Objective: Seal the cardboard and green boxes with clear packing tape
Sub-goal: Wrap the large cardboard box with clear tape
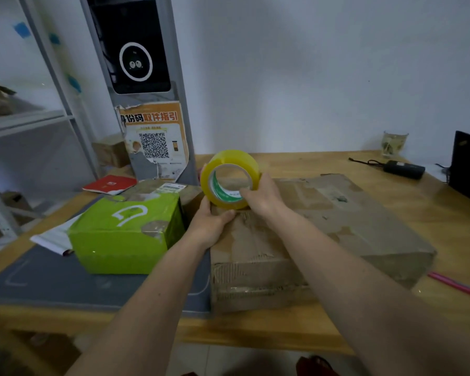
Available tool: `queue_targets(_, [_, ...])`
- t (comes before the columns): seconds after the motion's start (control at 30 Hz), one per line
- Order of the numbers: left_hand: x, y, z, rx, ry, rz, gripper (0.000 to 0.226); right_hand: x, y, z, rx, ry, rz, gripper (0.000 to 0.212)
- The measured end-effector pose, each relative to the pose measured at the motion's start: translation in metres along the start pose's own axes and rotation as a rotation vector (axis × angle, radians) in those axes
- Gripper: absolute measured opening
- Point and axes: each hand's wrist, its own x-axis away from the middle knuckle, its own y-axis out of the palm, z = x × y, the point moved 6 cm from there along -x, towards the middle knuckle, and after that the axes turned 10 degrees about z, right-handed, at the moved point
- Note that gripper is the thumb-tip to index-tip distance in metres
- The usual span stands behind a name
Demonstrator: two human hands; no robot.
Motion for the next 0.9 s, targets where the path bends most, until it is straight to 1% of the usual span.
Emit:
queue_targets(0.03, [-0.002,0.001,0.000,-0.023,-0.015,-0.023,0.055,0.000,-0.001,0.000,0.022,0.003,0.000,0.038])
queue_targets(0.1, [-0.002,0.002,0.000,0.021,-0.077,-0.046,0.056,-0.007,-0.001,-0.002,0.049,-0.005,-0.013,0.034])
queue_targets(0.13, [-0.002,0.003,-0.001,0.059,-0.095,-0.049,0.059,-0.010,-0.004,-0.004,0.042,-0.016,-0.018,0.034])
queue_targets(0.23, [-0.003,0.005,-0.008,0.148,-0.165,-0.019,0.071,-0.035,-0.023,0.021,0.028,0.019,-0.002,0.036])
queue_targets(0.33, [-0.005,0.006,-0.011,0.172,-0.170,-0.009,0.071,-0.038,-0.079,0.032,0.142,0.011,0.115,0.030])
queue_targets(0.4, [-0.006,0.007,-0.011,0.173,-0.169,-0.006,0.075,-0.046,-0.117,0.042,0.198,-0.007,0.208,0.035])
queue_targets(0.43, [-0.007,0.008,-0.010,0.157,-0.164,-0.008,0.076,-0.049,-0.128,0.045,0.210,-0.015,0.231,0.034])
queue_targets(0.5, [-0.006,0.008,-0.008,0.115,-0.155,-0.029,0.076,-0.052,-0.128,0.051,0.213,-0.021,0.240,0.016])
queue_targets(0.53, [-0.005,0.008,-0.007,0.076,-0.141,-0.042,0.075,-0.053,-0.125,0.057,0.186,0.007,0.243,0.009])
queue_targets(0.57, [-0.004,0.007,-0.005,0.006,-0.110,-0.055,0.074,-0.052,-0.120,0.064,0.140,0.051,0.229,0.008])
queue_targets(0.6, [-0.005,0.007,-0.002,-0.116,-0.051,-0.067,0.073,-0.050,-0.116,0.070,0.078,0.098,0.210,0.015])
queue_targets(0.67, [-0.010,0.008,0.006,-0.492,0.128,-0.089,0.070,-0.043,-0.113,0.079,-0.048,0.186,0.184,0.039])
queue_targets(0.7, [-0.012,0.009,0.009,-0.689,0.215,-0.093,0.069,-0.041,-0.113,0.081,-0.092,0.200,0.182,0.043])
queue_targets(0.73, [-0.015,0.011,0.012,-0.856,0.277,-0.098,0.070,-0.040,-0.112,0.082,-0.109,0.200,0.177,0.039])
queue_targets(0.8, [-0.017,0.017,0.017,-1.108,0.352,-0.101,0.077,-0.042,-0.110,0.082,-0.122,0.185,0.169,0.023])
queue_targets(0.83, [-0.018,0.021,0.020,-1.192,0.379,-0.103,0.085,-0.043,-0.109,0.084,-0.122,0.178,0.173,0.013])
queue_targets(0.87, [-0.016,0.028,0.022,-1.249,0.397,-0.114,0.093,-0.044,-0.108,0.084,-0.127,0.163,0.179,0.009])
queue_targets(0.9, [-0.013,0.037,0.025,-1.282,0.410,-0.140,0.099,-0.045,-0.106,0.083,-0.131,0.147,0.190,0.012])
